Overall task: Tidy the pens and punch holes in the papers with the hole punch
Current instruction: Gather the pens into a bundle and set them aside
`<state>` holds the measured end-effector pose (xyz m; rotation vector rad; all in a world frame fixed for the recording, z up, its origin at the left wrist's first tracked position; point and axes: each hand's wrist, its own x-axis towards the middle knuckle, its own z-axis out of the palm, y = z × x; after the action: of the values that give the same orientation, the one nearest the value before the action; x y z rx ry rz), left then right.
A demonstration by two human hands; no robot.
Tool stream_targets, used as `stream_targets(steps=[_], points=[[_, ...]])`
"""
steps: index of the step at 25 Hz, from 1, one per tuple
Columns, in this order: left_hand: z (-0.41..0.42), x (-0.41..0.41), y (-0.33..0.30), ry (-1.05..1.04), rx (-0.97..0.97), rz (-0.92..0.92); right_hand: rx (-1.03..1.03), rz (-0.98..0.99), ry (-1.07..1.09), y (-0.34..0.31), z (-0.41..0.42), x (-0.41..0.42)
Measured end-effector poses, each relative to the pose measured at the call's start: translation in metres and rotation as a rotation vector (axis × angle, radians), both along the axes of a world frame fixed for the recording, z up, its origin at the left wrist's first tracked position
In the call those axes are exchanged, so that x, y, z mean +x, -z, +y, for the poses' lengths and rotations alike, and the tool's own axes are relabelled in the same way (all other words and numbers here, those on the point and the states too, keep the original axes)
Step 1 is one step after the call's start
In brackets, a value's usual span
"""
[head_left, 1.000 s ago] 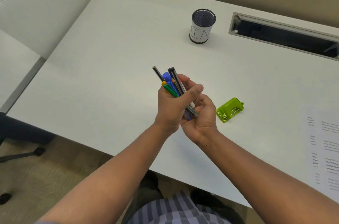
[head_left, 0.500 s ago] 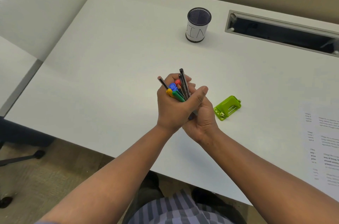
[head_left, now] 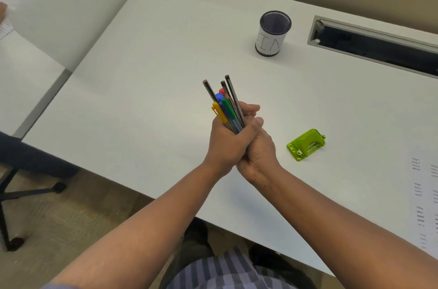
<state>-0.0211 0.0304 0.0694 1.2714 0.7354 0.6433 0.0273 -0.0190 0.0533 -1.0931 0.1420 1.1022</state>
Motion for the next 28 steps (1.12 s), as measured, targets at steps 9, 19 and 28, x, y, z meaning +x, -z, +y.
stream_targets(steps=[9,19,28], points=[[0.113,-0.048,0.016,-0.228,0.229,0.284,-0.307,-0.203,-0.26,0.001,0.092,-0.026],[0.281,-0.103,0.07,0.067,1.022,1.348,-0.172,-1.757,-0.584,0.041,0.231,-0.015],[0.338,-0.122,0.095,0.158,1.024,1.318,-0.083,-1.835,-1.005,0.095,0.297,-0.002]])
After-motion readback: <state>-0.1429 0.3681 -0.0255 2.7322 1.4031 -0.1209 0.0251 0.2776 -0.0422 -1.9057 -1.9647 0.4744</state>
